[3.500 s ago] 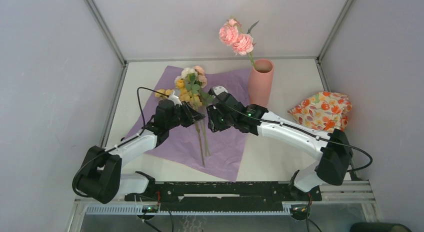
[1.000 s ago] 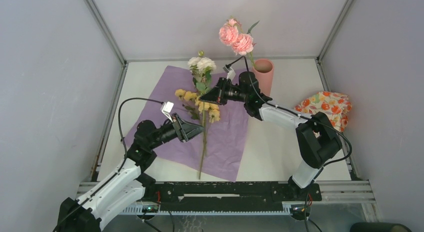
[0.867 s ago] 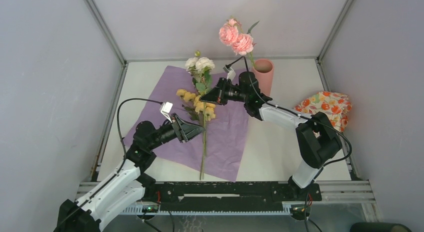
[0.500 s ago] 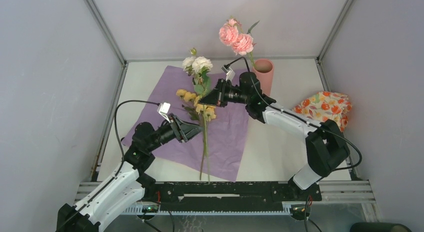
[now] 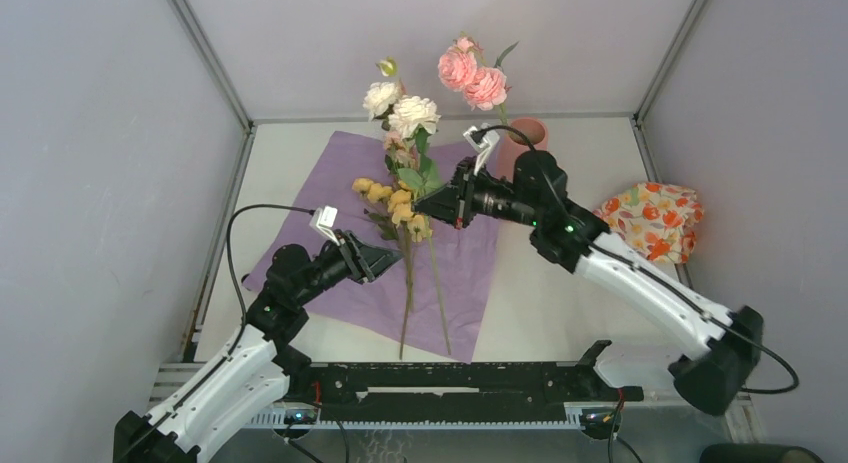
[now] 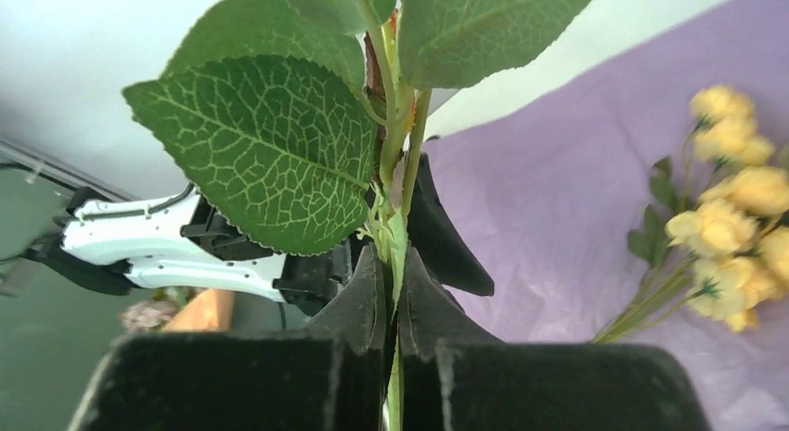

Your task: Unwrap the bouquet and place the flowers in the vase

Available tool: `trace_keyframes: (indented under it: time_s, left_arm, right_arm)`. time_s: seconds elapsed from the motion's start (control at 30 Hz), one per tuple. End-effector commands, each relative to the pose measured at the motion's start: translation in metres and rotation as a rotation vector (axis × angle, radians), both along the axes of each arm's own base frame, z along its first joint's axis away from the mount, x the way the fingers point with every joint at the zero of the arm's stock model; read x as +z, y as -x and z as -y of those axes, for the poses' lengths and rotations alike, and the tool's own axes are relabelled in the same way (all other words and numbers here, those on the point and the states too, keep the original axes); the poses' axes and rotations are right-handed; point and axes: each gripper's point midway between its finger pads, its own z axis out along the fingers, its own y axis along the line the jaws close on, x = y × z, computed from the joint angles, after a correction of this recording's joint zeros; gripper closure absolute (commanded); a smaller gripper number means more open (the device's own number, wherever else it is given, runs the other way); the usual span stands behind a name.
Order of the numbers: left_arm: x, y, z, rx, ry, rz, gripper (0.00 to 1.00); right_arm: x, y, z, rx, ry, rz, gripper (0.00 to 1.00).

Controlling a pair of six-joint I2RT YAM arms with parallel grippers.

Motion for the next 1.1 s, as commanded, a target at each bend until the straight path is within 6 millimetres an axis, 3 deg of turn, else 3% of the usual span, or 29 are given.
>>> trace_keyframes:
  time_s: [0.0,0.2,0.67,0.87,1.07]
  left_arm:
    - [0.005,-0.003,0.0,0.01,-0.004,0.03,0.48]
    - [0.005,-0.004,0.0,0.014,-0.003,0.033,0.49]
    - [0.004,-0.007,0.0,0.019,-0.01,0.034,0.49]
    - [0.003,-0.008,-0.001,0.024,-0.017,0.039,0.5]
    - [0.001,-0.009,-0.001,0.03,-0.026,0.039,0.5]
  right_arm:
    - [0.072,0.015,0.033,-0.141,-0.01,0.368,1.0]
    - [0.126,0.02,0.085,-0.393,-0.033,0.583,1.0]
    - [0.201,-0.027,0.207,-1.078,-0.041,0.773,1.0]
    - [0.235,-0.039,0.247,-1.267,-0.061,0.86,1.0]
    - [0.265,-0.044,0.269,-1.344,-0.108,0.941,1.0]
